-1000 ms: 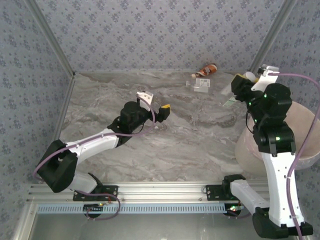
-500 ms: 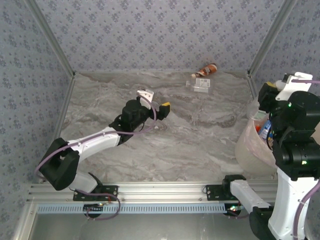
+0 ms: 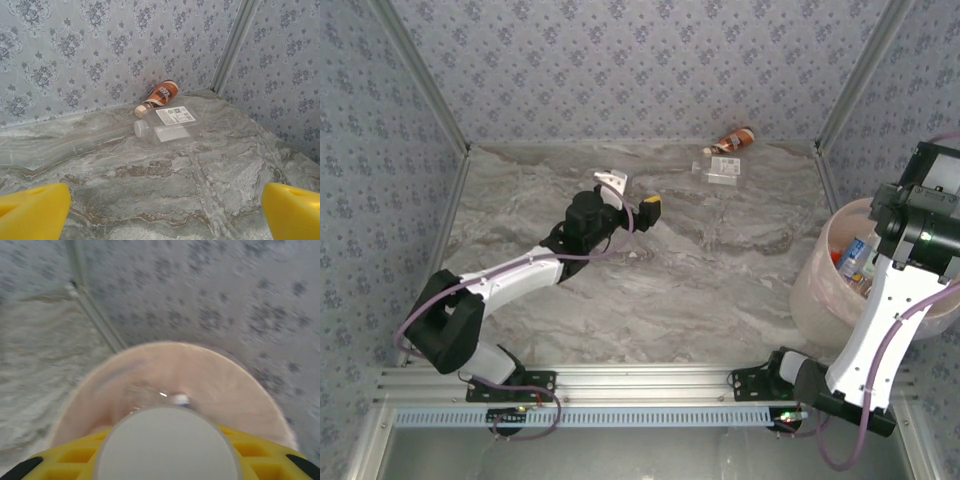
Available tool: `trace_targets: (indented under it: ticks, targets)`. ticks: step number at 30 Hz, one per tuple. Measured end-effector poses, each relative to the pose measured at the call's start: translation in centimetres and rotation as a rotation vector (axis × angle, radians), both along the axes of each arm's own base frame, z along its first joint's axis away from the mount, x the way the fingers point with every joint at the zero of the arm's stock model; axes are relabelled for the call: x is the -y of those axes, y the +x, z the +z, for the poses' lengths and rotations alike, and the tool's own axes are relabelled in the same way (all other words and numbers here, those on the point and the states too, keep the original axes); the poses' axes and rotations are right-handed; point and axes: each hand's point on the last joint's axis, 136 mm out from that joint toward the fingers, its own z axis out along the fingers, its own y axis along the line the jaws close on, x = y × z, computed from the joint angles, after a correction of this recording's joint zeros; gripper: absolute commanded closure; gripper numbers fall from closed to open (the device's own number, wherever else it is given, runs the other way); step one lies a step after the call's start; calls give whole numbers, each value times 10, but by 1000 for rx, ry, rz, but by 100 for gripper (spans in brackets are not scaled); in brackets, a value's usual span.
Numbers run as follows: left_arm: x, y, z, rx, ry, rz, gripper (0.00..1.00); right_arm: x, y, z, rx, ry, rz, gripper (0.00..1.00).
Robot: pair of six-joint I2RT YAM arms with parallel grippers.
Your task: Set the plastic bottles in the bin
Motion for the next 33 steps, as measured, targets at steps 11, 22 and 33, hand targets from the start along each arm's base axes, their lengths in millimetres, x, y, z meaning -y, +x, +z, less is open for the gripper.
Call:
trace_targets:
  ticks: [11,22,33]
  targets:
    - [6,2,0,-43,-14,-27,2,58,-29,-45,-271,-79,-194,21]
    - [2,3,-6,-81,-19,-11,2,70,2,-51,-314,-104,-197,0]
    - [-10,7,-17,-121,-35,40,2,-23,67,-19,7,10,143,0]
